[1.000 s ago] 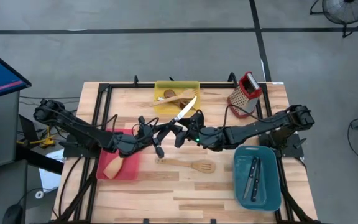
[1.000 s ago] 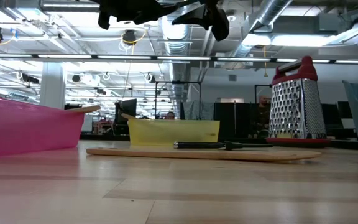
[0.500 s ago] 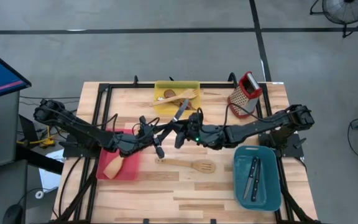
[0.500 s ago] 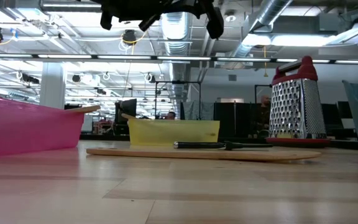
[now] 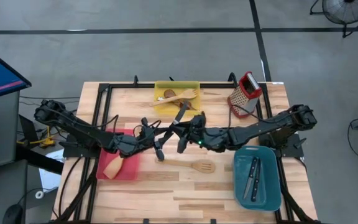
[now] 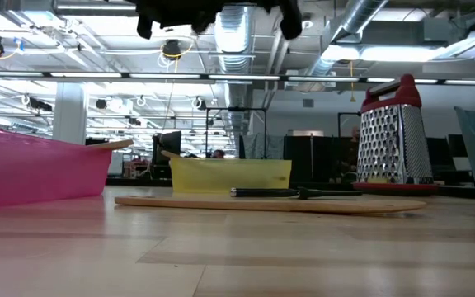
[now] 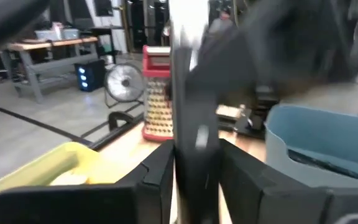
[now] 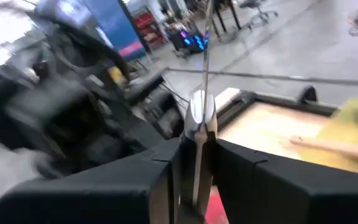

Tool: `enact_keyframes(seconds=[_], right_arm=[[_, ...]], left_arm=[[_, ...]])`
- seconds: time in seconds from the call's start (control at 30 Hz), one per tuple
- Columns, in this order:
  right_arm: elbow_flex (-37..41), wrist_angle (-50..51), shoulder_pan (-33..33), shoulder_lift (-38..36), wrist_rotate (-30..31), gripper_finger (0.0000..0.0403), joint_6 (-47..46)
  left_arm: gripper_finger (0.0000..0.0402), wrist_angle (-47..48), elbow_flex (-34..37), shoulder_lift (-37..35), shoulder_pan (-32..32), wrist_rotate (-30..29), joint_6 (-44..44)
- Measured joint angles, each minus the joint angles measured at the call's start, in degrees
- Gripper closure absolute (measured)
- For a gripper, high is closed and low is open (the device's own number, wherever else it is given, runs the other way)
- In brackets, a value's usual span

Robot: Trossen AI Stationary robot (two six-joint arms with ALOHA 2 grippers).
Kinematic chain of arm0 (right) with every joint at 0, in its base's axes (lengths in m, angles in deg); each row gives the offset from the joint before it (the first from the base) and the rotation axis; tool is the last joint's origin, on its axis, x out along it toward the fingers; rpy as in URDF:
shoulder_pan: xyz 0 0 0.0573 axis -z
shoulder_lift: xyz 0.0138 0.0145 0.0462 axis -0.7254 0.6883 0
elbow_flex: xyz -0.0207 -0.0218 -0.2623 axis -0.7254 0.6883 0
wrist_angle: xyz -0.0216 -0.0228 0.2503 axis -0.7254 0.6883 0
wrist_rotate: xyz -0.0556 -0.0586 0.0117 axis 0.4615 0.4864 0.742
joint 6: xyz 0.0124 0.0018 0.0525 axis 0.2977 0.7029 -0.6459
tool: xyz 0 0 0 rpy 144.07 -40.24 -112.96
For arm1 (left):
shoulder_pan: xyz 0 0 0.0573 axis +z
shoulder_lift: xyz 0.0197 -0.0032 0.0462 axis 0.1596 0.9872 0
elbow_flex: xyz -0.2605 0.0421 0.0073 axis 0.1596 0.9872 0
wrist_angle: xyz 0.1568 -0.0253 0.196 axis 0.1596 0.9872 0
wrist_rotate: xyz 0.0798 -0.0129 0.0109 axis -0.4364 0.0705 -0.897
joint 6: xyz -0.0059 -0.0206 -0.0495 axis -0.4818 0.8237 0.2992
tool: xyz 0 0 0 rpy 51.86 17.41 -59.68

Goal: Pick & Place Kitchen Items
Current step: Put the black knife into the blue bin

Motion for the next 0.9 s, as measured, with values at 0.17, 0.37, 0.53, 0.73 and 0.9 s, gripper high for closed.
enact_keyframes(seconds=[0.17, 0.37, 0.53, 0.73, 0.9], right_arm=[[-0.18, 1.58, -1.13, -4.78, 0.52, 0.0333, 2.66], [-0.13, 14.91, -3.23, -12.86, 2.07, 0.0333, 1.36], [-0.15, 35.57, -6.99, -21.49, 2.08, 0.0333, -12.2], [-0.15, 63.83, -14.27, -29.16, -1.13, 0.0333, -38.71], [-0.15, 78.66, -21.63, -30.51, -7.3, 0.0333, -57.59]], left_arm=[[0.0253, 0.58, 0.11, 0.07, -0.76, 2.5, -1.35], [0.0197, 0.65, 0.11, 0.07, -2.16, 4.95, 0.32], [0.0184, 0.65, 0.11, 0.07, -4.19, 5.1, 0.4], [0.0191, 0.65, 0.11, 0.07, -5.67, 5.01, 0.42], [0.0199, 0.62, 0.11, 0.07, -5.87, 5.0, 2.74]])
